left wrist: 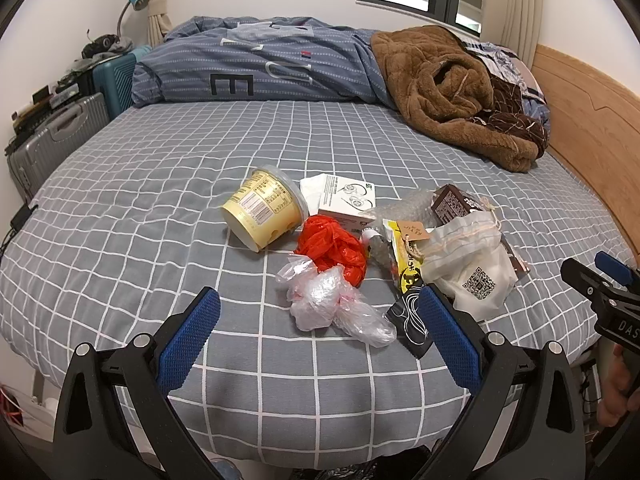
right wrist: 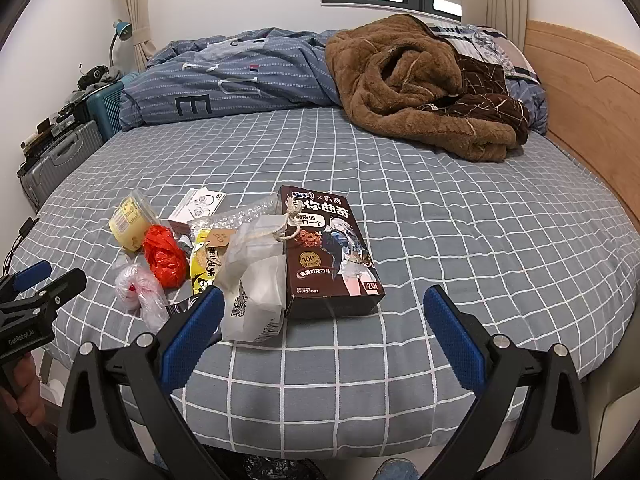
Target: Collect trash
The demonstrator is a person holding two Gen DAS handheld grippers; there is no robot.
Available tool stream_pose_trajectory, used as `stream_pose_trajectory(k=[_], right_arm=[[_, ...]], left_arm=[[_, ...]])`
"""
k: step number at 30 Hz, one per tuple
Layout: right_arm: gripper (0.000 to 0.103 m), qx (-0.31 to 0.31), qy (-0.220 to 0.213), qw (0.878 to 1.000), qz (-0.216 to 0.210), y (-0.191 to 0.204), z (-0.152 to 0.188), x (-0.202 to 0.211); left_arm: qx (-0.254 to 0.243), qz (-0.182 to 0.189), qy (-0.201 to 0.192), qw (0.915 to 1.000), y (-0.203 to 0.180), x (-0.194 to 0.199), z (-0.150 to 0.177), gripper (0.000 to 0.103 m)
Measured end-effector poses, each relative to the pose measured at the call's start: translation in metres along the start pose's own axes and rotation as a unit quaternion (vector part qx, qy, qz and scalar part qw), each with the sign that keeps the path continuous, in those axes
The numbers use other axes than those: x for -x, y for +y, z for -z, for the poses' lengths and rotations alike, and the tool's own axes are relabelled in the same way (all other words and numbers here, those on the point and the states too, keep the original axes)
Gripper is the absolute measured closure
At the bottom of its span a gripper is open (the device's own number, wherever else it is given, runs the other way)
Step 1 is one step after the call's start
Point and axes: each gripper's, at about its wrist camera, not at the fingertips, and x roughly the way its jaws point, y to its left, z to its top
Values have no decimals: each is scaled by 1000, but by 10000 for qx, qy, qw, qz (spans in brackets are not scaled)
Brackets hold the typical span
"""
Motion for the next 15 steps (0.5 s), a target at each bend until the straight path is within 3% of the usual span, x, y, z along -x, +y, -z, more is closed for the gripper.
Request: stream_pose_trajectory(k=[15], right_arm=[[7, 15, 24, 10000, -26, -1, -1, -2]], left_arm=[[-50, -155, 44, 9999, 4, -4, -8, 6]])
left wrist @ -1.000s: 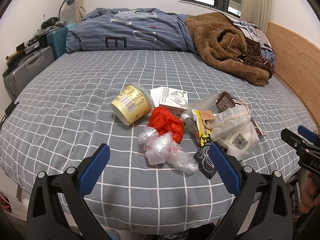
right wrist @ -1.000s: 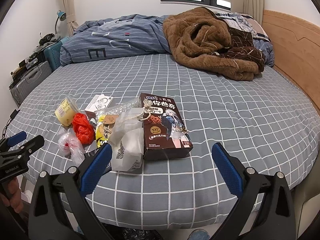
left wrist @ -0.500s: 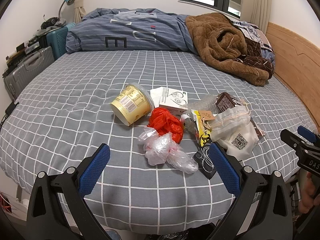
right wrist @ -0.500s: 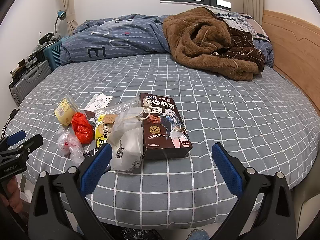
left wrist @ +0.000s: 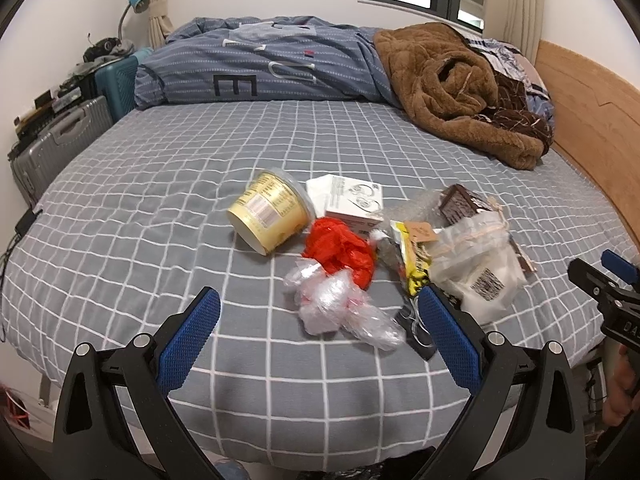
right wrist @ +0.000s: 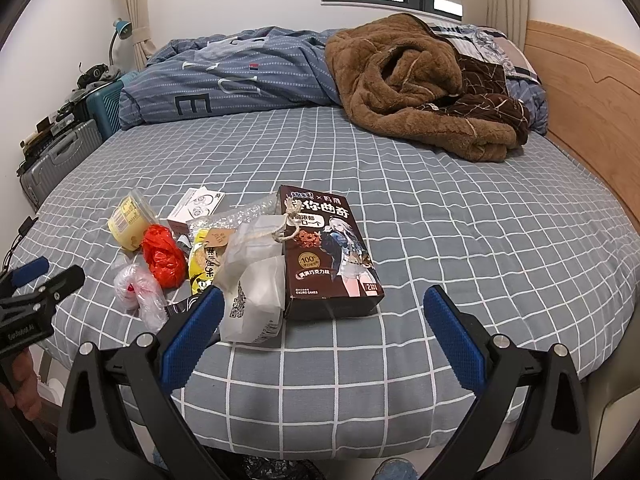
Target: Collect trash
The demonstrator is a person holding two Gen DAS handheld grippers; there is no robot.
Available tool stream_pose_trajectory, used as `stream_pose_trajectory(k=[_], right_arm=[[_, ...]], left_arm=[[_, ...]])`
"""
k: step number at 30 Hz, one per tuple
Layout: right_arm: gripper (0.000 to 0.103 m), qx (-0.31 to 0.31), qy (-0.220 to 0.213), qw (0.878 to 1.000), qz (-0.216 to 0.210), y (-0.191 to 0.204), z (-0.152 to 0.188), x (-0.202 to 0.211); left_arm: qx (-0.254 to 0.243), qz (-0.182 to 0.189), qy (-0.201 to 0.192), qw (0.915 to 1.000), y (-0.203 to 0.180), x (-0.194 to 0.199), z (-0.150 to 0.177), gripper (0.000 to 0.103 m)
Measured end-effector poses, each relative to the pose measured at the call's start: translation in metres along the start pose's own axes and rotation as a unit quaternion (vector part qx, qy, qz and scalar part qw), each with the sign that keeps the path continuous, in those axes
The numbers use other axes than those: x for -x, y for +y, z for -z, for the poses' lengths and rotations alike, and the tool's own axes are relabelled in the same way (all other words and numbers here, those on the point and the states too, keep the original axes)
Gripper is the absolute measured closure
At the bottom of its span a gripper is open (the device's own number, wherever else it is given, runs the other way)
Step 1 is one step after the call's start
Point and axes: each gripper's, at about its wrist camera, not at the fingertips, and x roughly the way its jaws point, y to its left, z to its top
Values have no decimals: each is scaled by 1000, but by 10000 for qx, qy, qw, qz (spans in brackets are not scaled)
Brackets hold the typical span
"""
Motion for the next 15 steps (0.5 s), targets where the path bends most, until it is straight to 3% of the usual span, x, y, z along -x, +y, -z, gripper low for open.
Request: stream_pose_trajectory(k=[6, 15], right_arm=[[7, 34, 133, 9999, 42, -4, -20, -25], [7, 34, 490, 9988, -82, -9, -45, -74]], left_arm=[[53, -120, 66, 9999, 18, -21, -26, 6], [61, -145, 456, 9988, 35, -83, -56, 6]])
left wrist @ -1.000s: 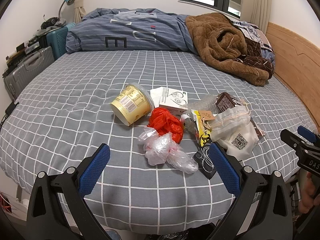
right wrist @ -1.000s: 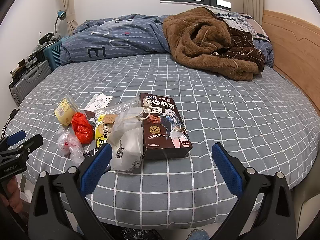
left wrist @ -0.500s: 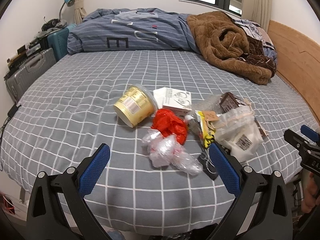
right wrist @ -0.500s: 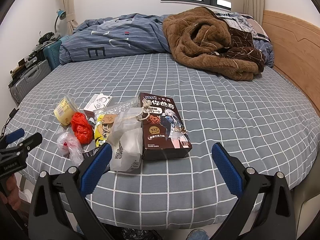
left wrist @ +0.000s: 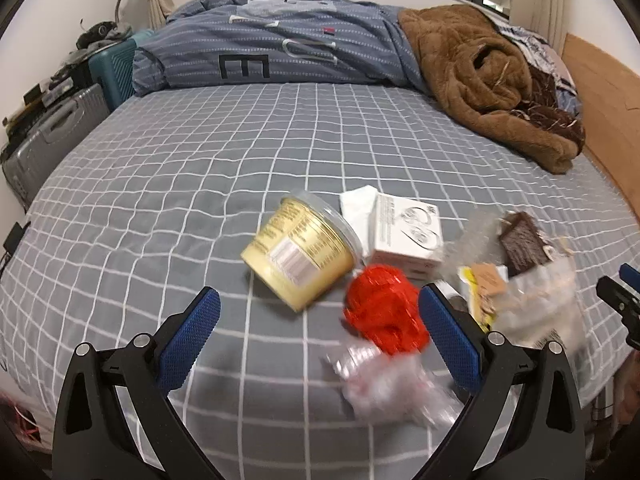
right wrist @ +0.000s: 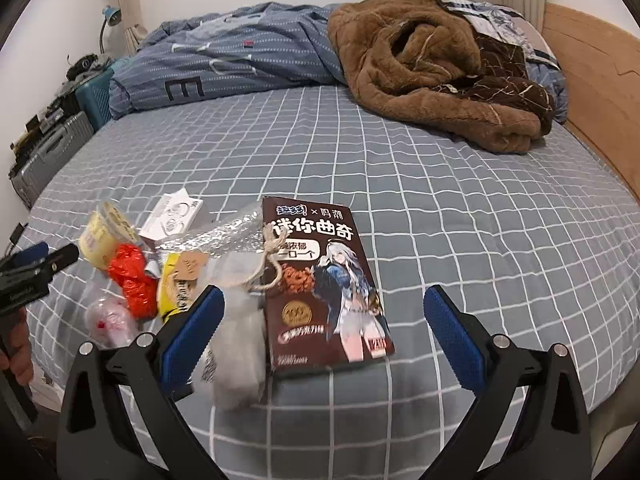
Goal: Collect trash
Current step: 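Grasp the white drawstring bag with the right tool while the left tool grasps the yellow cup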
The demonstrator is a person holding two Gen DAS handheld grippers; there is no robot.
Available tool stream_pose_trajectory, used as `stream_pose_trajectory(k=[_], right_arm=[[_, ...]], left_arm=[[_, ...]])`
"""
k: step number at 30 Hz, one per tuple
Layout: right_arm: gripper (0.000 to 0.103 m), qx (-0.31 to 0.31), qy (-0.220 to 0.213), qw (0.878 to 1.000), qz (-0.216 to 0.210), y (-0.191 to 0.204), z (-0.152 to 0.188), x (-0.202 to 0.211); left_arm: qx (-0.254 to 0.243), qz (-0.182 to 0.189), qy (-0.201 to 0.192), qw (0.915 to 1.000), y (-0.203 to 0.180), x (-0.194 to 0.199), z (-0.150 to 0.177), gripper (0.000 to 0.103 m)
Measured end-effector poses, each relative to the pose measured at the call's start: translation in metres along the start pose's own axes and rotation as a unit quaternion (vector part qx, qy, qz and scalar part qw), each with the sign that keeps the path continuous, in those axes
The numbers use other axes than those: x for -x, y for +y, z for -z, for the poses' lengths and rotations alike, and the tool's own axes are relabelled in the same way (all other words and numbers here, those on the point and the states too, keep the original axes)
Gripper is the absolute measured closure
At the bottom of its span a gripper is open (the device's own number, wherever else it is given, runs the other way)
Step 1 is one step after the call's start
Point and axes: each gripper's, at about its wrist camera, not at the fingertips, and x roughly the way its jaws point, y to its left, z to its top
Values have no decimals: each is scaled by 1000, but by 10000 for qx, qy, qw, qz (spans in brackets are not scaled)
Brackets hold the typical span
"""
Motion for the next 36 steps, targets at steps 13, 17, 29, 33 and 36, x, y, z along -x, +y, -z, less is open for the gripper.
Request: stream_pose_trajectory(k=[13, 17, 29, 33, 36], right_arm=[[15, 462, 320, 9982, -215, 45, -2, -12], [25, 611, 398, 9972, -144, 60, 6, -19], [56, 992, 596, 9929, -268, 88, 18, -33], [63, 1002, 736, 9918, -295, 86, 20, -40], [71, 943, 800, 9914, -431, 84, 19, -41]], left_arm=[[82, -131, 182, 9997, 9, -53, -30, 6], [64, -156, 244, 9996, 10, -63, -32, 7], [151, -66, 329, 9993, 11, -78, -32, 14], [167, -89, 350, 9992, 10, -79, -32, 15], [215, -87, 343, 9991, 10, -77, -32, 18]])
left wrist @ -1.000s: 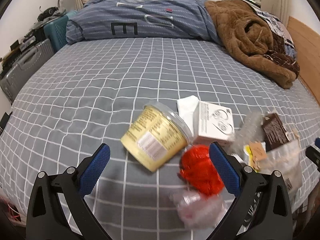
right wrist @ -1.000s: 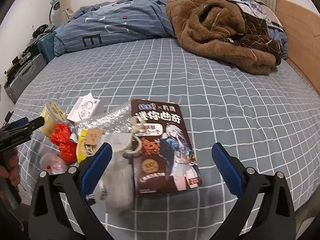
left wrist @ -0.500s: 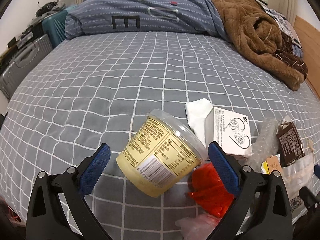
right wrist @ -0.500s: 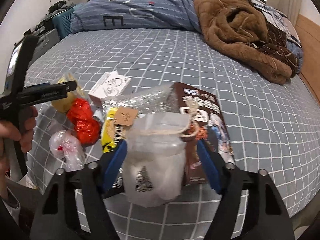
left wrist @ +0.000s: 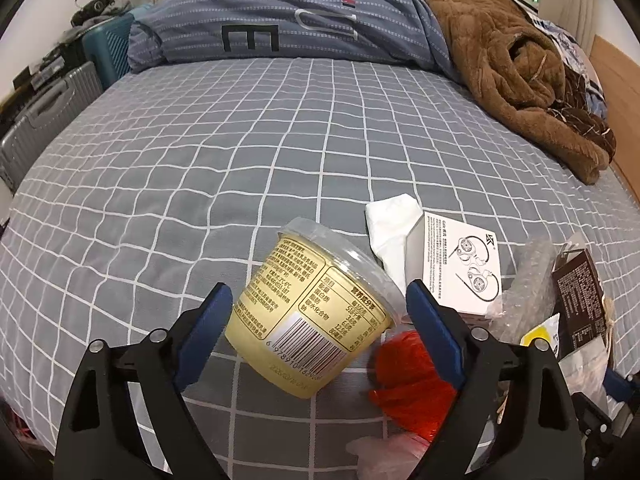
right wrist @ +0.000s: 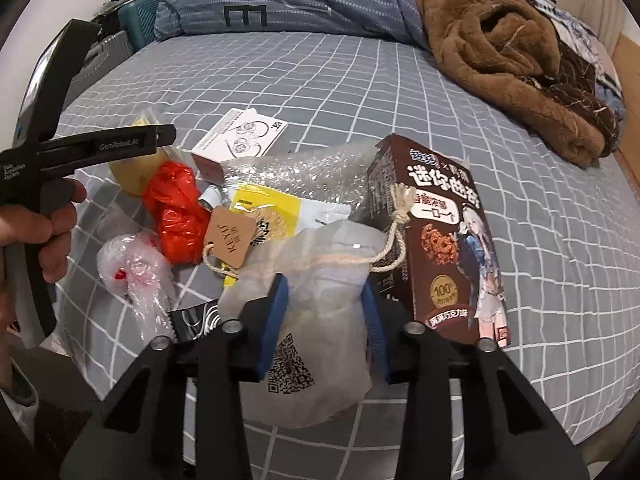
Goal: Collect trash
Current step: 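Grasp the white drawstring bag with the right tool while the left tool grasps the yellow cup, then lift the white bag with the right tool while the left tool lifts the yellow cup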
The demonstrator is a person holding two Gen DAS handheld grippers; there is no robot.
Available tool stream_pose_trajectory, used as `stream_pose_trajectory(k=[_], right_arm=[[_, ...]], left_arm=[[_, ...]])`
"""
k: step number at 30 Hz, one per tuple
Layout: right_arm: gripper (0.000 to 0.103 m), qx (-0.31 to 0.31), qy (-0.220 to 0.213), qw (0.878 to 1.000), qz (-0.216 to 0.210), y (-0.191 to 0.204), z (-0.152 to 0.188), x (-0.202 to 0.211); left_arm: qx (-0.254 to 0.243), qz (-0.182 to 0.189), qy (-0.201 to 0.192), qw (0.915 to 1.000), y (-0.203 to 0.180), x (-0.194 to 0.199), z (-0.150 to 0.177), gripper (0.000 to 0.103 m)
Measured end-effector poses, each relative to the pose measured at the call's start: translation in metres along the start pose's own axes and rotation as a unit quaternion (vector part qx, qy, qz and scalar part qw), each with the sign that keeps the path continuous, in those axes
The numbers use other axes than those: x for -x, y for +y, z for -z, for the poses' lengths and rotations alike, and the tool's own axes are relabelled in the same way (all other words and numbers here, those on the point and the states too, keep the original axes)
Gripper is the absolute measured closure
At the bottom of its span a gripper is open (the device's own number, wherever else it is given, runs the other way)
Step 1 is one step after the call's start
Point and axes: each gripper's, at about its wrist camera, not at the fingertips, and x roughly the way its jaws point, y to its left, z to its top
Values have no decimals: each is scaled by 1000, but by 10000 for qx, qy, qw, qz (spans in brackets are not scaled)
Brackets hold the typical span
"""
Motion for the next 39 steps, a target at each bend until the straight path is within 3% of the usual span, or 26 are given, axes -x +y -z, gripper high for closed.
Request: stream_pose_trajectory(k=[9, 11, 13, 15, 18, 28, 39], right_arm=[[79, -157, -53, 9997, -205, -5, 0, 6], [79, -175, -92, 9996, -210, -6, 0, 9], [79, -176, -94, 9996, -218, -6, 0, 9], [79, -162, -92, 9996, -208, -6, 0, 9], [79, -132, -96, 9996, -215, -4, 0, 10], [79, -120, -130, 9995, -249, -3, 0, 11], [80, -190, -168, 9992, -293, -7, 0, 15]], left_arm=[[-34, -142, -165, 9998, -2, 12, -2, 42], [13, -135, -154, 9998, 0, 12, -2, 42], [25, -156, -134, 9998, 0, 12, -2, 41], [193, -111, -2, 9998, 3, 9, -2, 19], [421, -265, 74, 9987, 8, 3, 0, 6], [781, -238, 194, 9965, 7, -8, 1, 6], [722, -255, -7, 9971, 5, 1, 2, 21]])
